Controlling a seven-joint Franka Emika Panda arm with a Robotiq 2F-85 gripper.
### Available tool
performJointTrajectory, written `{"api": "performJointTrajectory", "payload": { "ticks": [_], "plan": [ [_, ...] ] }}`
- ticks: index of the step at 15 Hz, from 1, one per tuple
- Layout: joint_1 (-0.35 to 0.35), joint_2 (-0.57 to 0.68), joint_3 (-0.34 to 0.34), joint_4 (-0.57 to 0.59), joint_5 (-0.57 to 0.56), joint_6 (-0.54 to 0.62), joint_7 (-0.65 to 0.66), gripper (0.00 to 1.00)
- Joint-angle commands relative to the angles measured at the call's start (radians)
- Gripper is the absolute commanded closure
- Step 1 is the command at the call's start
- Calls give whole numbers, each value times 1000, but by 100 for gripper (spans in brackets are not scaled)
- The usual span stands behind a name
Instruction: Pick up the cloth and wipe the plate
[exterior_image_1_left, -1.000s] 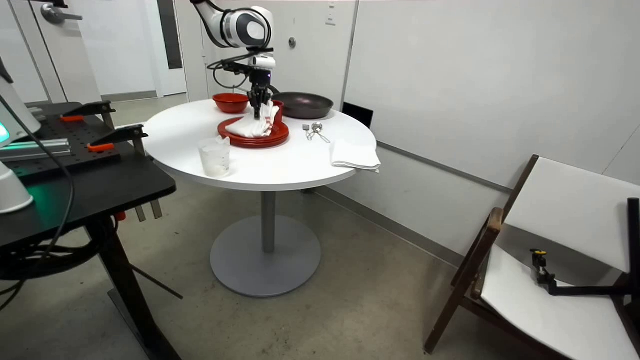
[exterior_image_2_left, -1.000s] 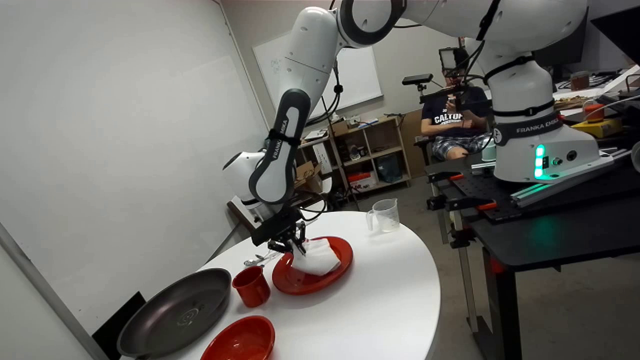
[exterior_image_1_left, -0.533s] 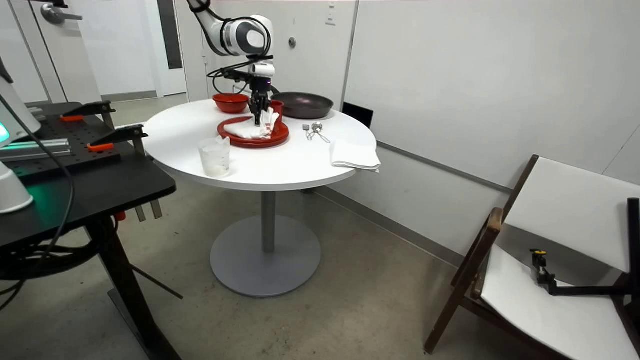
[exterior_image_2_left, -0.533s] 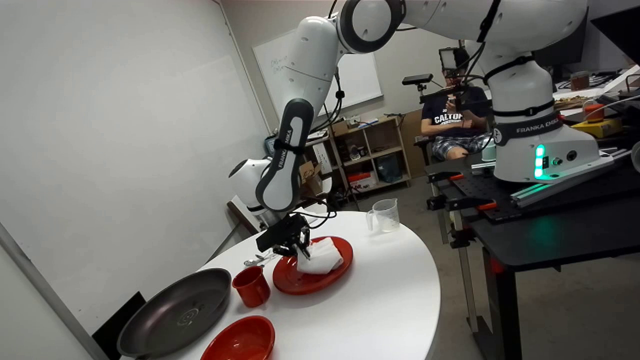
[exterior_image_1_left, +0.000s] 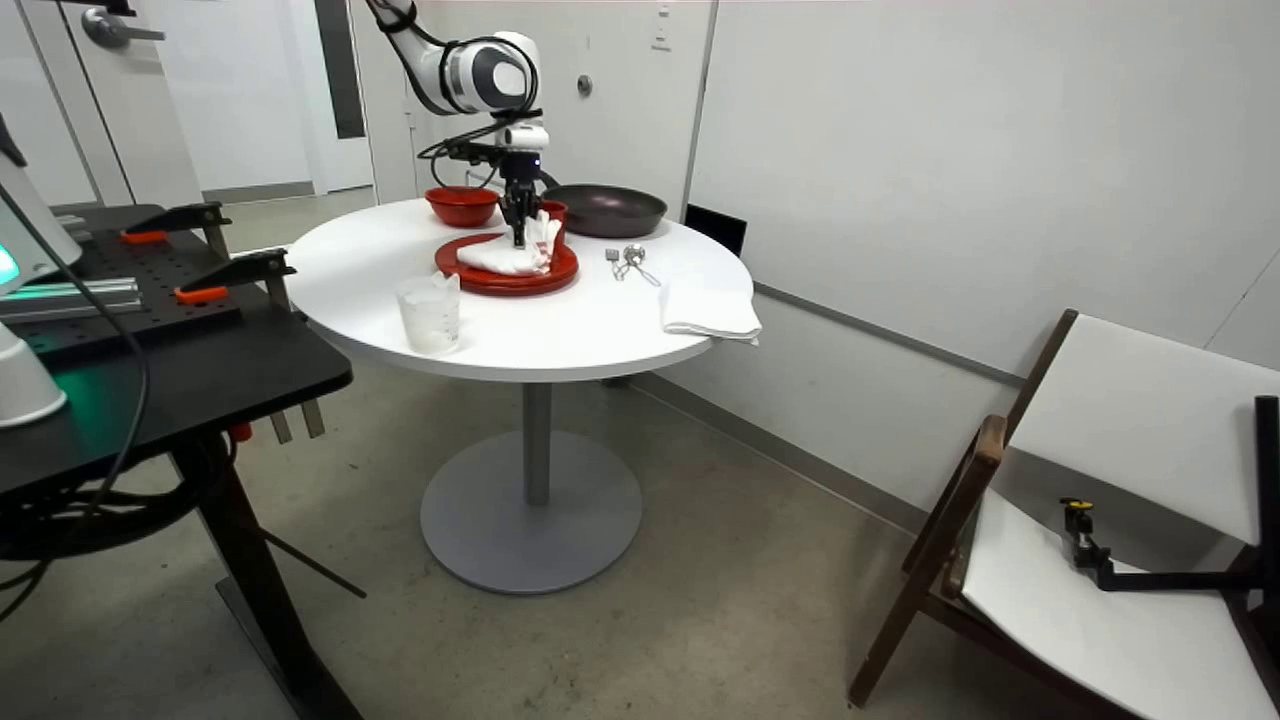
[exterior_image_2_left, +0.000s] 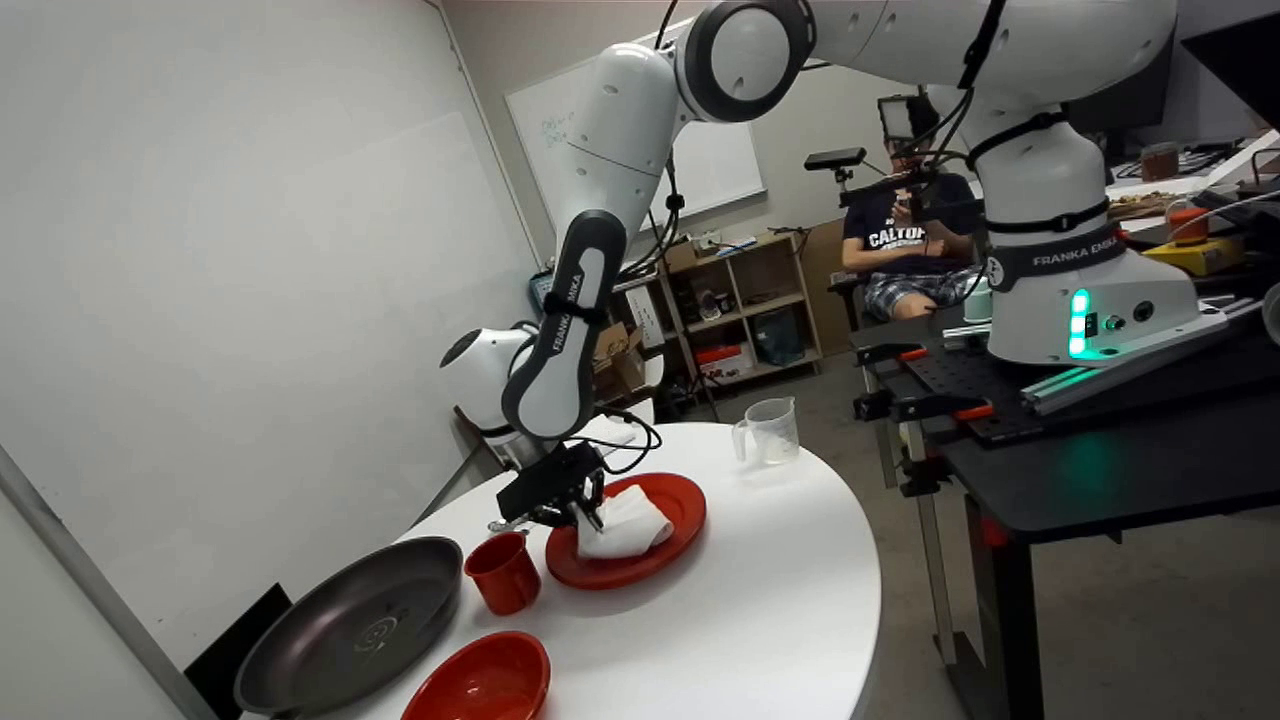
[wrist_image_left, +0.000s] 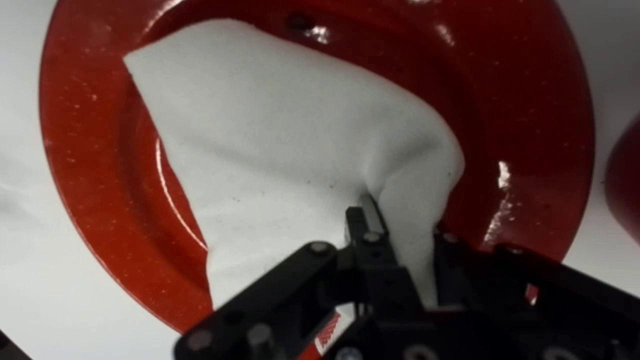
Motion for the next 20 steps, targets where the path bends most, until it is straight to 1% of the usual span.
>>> {"api": "performJointTrajectory", "payload": {
  "ticks": [1,4,6,10,12,15,18,20],
  "plan": [
    [23,48,5,90,-13,18,-12,95],
    [11,39,38,116,14,12,-33,95],
    [2,46,46,139,25,-14,-34,95],
    [-2,54,11,131,11,-43,-6,95],
    [-2,67,-21,129,-4,-76,14,95],
    [-13,85,-46,131,-7,-126,28,95],
    [-20,87,-51,137,-5,-164,29,95],
    [-35,85,-32,149,10,-214,12,95]
  ]
}}
